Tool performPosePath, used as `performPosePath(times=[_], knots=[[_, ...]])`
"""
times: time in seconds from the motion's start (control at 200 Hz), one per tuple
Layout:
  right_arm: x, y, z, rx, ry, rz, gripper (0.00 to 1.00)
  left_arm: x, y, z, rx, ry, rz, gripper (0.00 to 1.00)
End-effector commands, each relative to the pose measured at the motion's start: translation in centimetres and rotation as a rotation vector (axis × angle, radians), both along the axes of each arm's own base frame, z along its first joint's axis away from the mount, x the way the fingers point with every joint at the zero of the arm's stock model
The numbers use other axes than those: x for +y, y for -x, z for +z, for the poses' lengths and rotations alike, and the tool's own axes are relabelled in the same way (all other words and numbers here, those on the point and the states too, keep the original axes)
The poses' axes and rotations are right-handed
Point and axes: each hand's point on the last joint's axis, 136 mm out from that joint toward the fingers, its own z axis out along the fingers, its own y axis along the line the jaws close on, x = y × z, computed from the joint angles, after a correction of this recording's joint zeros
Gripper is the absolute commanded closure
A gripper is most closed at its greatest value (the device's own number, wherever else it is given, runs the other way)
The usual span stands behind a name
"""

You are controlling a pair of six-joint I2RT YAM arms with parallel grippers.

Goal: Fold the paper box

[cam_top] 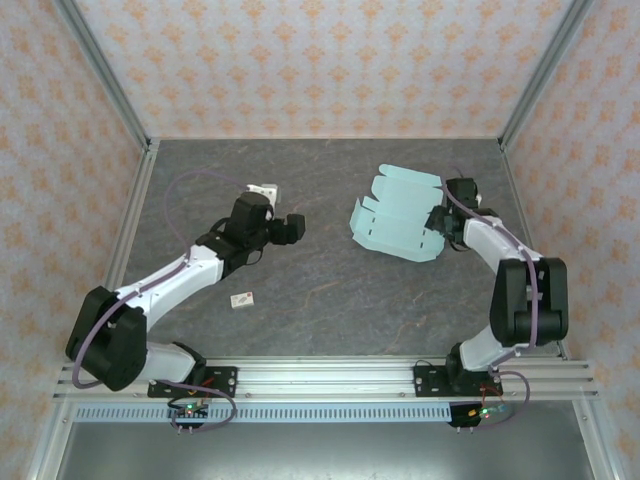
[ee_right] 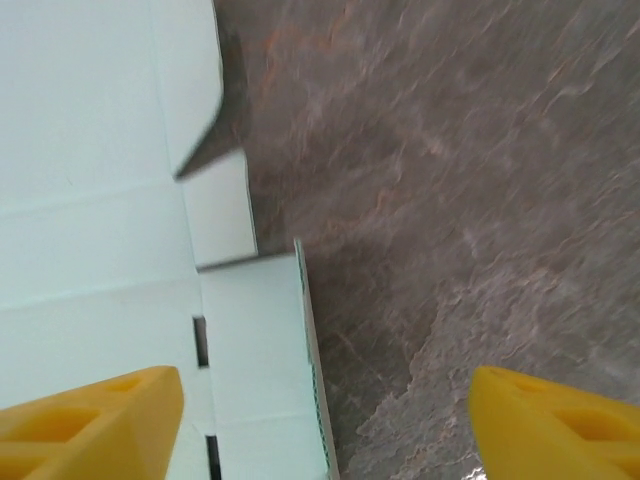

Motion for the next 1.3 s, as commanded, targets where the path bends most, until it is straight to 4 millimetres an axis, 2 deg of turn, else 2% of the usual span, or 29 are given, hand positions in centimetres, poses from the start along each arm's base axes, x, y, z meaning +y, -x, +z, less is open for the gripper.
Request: performPosePath(times=[0.0, 0.205, 0.375, 0.46, 0.545, 0.656, 0.756, 0.901, 1.011, 1.161, 1.296], knots=[[0.6, 1.1, -1.4, 0.079, -0.042, 0.011, 0.32, -0.8, 0.1, 0.5, 0.008, -0.008, -0.007, 0.14], [0.0, 0.8, -2.2, 0.104, 0.0, 0.023, 0.56, -1.5, 0.0, 0.5, -0.002, -0.017, -0.025, 0.18], [1.0, -0.2, -2.8, 0.112, -0.039, 0.075, 0.76, -1.0, -0.3, 0.3, -0.013, -0.04, -0.003, 0.19], [1.2, -0.3, -2.5, 0.109, -0.035, 0.107, 0.85, -0.8, -0.3, 0.4, -0.02, -0.051, 0.004, 0.21], [1.7, -0.4, -1.4, 0.082, -0.037, 0.164, 0.92, -0.6, -0.1, 0.6, -0.021, -0.057, 0.005, 0.24], [4.6, -0.6, 0.7, -0.019, -0.104, 0.319, 0.97, -0.2, 0.2, 1.1, -0.039, -0.053, 0.017, 0.24], [8.4, -0.6, 2.4, -0.081, -0.173, 0.5, 1.0, -0.2, 0.2, 1.8, -0.073, -0.012, 0.026, 0.24], [13.6, 0.6, 3.1, -0.064, -0.21, 0.775, 0.99, -1.2, -0.3, 3.0, -0.079, 0.009, -0.007, 0.24], [16.6, 1.3, 3.7, -0.069, -0.25, 0.942, 0.98, -2.1, -0.7, 3.5, -0.104, -0.039, -0.085, 0.23], [18.8, 1.3, 5.5, -0.116, -0.236, 1.096, 0.97, -3.8, -1.3, 5.5, -0.182, -0.007, -0.257, 0.21], [19.5, 1.6, 7.1, -0.132, -0.211, 1.228, 0.95, -5.5, -1.0, 7.1, -0.233, -0.115, -0.46, 0.21]])
